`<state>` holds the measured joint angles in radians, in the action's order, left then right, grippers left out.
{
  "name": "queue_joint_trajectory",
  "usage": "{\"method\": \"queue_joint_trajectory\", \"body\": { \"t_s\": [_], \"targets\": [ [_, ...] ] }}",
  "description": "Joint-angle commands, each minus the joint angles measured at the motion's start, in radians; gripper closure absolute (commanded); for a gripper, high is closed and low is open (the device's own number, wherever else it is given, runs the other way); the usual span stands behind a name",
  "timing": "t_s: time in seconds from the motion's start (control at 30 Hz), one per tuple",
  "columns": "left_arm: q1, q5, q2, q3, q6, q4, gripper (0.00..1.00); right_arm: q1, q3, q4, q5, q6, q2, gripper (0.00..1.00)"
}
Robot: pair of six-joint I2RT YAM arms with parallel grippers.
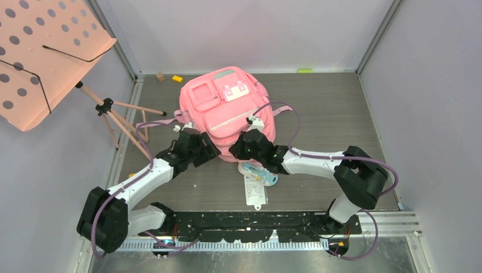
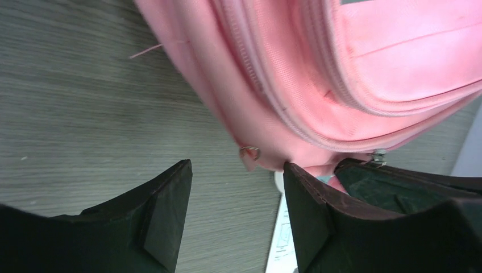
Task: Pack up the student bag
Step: Zip the student bag at the center of the board.
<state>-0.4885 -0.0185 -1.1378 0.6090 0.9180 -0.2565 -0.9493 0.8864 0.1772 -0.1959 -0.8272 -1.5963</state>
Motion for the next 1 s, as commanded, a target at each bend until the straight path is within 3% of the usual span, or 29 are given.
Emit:
{"method": "queue_joint_trajectory", "body": {
  "t_s": [0.0, 0.13, 0.2, 0.5, 0.73, 0.97],
  "targets": [
    [0.013, 0.048, -0.033, 0.002, 0.086, 0.185, 0.38, -0.011, 0.014, 0.075, 0.07, -0.02, -0.002, 1.0],
    [0.03, 0.067, -0.064, -0.032, 0.118, 0.282, 0.38, -0.011, 0.008, 0.07, 0.064, -0.02, 0.007, 0.99],
    [0.04, 0.082, -0.092, -0.036, 0.127, 0.309, 0.43, -0.011, 0.005, 0.063, 0.056, -0.019, 0.018, 1.0],
    [0.066, 0.036, -0.121, -0.12, 0.211, 0.417, 1.0, 0.018, 0.018, -0.08, -0.015, -0.01, 0.124, 1.0],
    [0.238, 0.174, -0.132, -0.077, 0.09, 0.327, 1.0, 0.111, -0.033, -0.164, 0.009, -0.06, 0.217, 1.0],
    [0.347, 0.193, -0.108, 0.0, -0.044, 0.174, 1.0, 0.18, -0.034, -0.273, -0.042, 0.073, 0.235, 1.0]
  ]
}}
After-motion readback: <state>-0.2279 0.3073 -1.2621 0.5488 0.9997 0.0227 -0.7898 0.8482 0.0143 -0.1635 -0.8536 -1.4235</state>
